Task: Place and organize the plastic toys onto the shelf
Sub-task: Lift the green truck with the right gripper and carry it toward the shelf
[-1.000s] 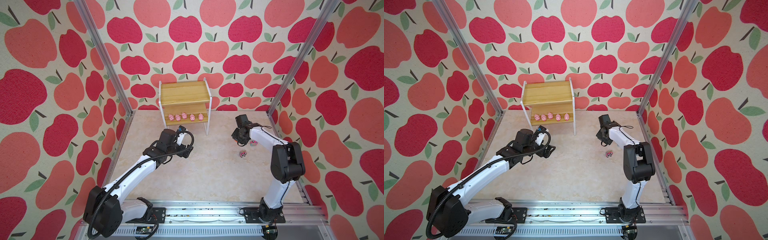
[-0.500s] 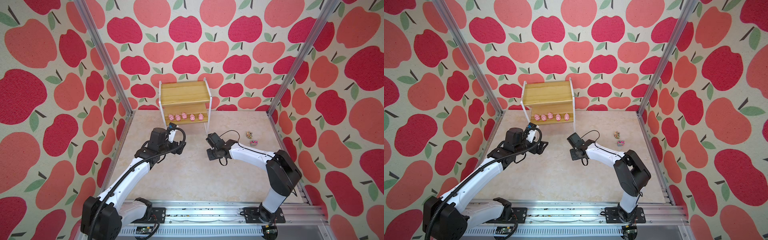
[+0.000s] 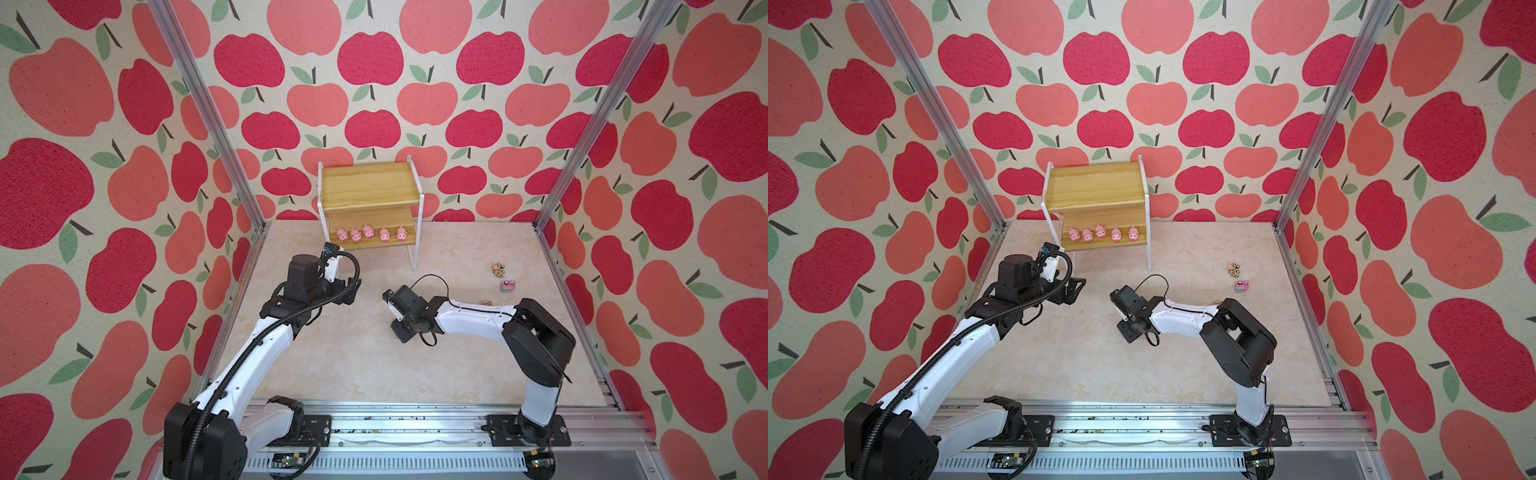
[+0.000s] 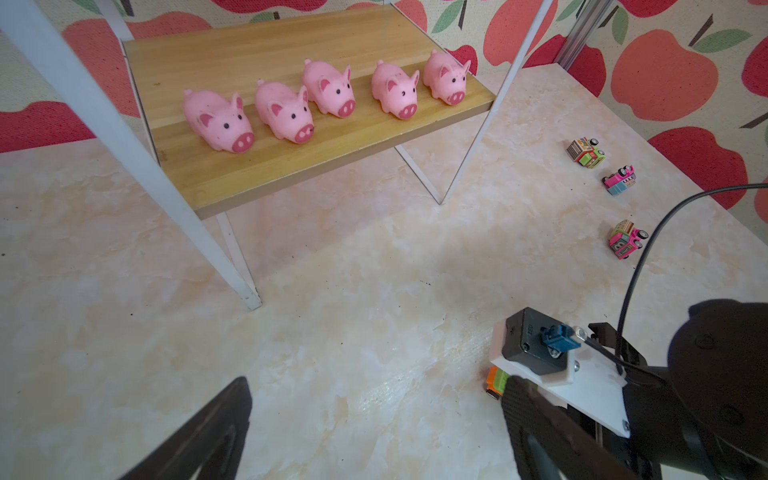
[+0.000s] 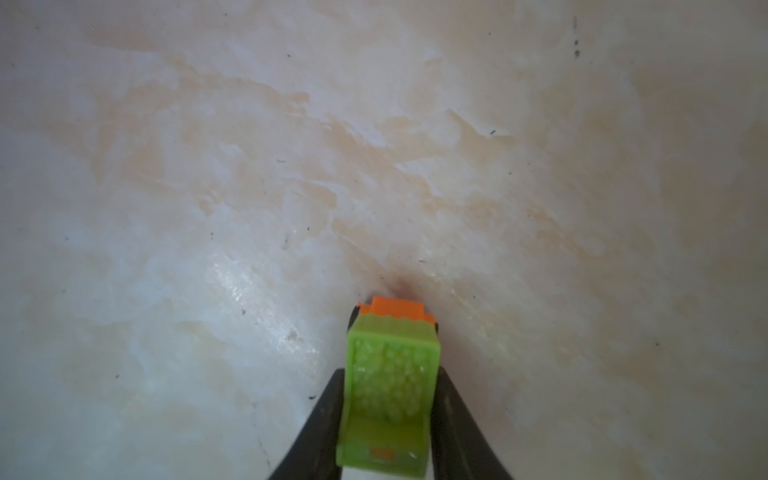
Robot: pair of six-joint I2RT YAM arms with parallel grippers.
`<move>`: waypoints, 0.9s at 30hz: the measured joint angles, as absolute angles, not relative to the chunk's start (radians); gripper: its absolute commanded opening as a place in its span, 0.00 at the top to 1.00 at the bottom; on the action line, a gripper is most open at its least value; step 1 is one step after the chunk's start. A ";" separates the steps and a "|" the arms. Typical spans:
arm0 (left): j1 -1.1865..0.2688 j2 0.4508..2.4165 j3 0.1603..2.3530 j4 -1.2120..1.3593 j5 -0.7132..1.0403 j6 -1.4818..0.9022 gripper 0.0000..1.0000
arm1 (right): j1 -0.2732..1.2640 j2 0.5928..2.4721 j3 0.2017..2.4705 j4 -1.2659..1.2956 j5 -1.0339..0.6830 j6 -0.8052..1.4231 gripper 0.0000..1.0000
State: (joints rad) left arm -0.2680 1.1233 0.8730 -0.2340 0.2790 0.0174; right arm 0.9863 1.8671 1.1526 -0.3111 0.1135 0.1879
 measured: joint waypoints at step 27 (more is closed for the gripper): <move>-0.264 1.123 0.858 -0.213 0.297 0.017 0.04 | 0.978 1.696 0.792 0.221 0.105 0.214 0.34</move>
State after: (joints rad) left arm -0.2638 1.1233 0.8581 -0.2131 0.2966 0.0166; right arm 0.9779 1.6962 0.7918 0.2214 0.1055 0.2142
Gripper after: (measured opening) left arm 0.965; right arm 0.657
